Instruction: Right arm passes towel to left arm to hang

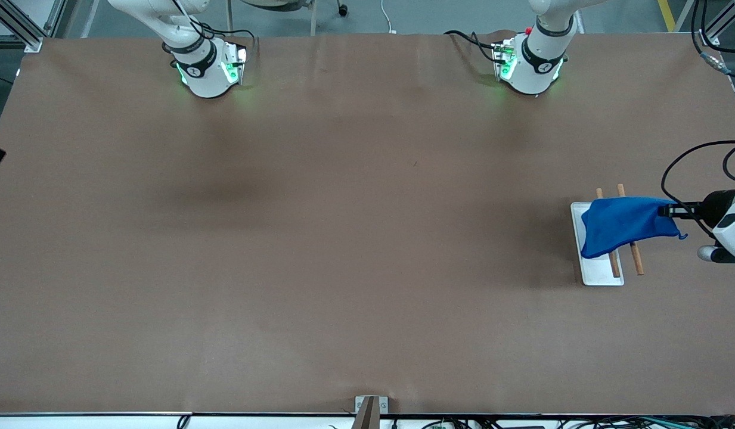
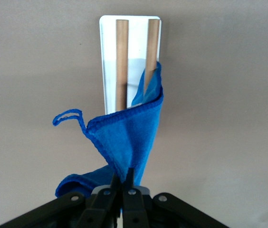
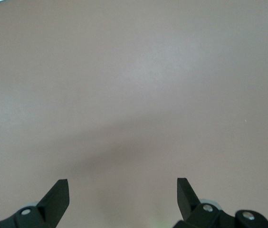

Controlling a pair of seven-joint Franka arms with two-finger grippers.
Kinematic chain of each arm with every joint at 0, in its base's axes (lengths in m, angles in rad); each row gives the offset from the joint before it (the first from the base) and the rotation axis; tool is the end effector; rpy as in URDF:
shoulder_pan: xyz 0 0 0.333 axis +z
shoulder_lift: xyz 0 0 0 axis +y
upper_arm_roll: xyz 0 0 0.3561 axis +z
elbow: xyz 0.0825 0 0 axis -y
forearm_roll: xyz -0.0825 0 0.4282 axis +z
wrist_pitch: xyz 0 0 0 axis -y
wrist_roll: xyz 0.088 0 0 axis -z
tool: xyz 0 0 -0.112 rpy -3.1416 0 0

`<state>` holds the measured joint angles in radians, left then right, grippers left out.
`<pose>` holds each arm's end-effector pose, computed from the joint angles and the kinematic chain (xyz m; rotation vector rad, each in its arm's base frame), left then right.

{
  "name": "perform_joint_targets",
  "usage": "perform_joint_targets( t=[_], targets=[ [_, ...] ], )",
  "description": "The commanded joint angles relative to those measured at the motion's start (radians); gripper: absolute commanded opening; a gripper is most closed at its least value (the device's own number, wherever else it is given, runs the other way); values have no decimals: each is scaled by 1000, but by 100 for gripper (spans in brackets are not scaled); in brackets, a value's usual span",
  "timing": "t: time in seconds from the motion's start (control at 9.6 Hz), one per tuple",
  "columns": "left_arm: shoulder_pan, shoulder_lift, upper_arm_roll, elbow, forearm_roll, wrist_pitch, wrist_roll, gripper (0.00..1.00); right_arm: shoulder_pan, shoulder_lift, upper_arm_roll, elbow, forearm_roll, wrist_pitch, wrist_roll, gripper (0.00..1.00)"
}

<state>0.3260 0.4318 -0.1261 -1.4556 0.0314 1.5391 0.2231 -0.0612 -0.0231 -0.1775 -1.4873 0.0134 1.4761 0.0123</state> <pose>0.6833 0.1557 0.4335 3.0050 -0.0381 -0.5045 0.5643 -0.1372 0.7074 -3.1012 0.3891 -0.0210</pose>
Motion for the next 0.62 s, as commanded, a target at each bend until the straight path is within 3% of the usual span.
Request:
perform_joint_targets(
  t=[0.0, 0.52],
  targets=[
    [34, 48, -3, 11, 18, 15, 48, 0, 38, 5, 15, 50, -28, -26, 12, 100],
    [103, 113, -1, 11, 19, 104, 50, 1, 63, 5, 22, 24, -49, -13, 12, 100]
  ],
)
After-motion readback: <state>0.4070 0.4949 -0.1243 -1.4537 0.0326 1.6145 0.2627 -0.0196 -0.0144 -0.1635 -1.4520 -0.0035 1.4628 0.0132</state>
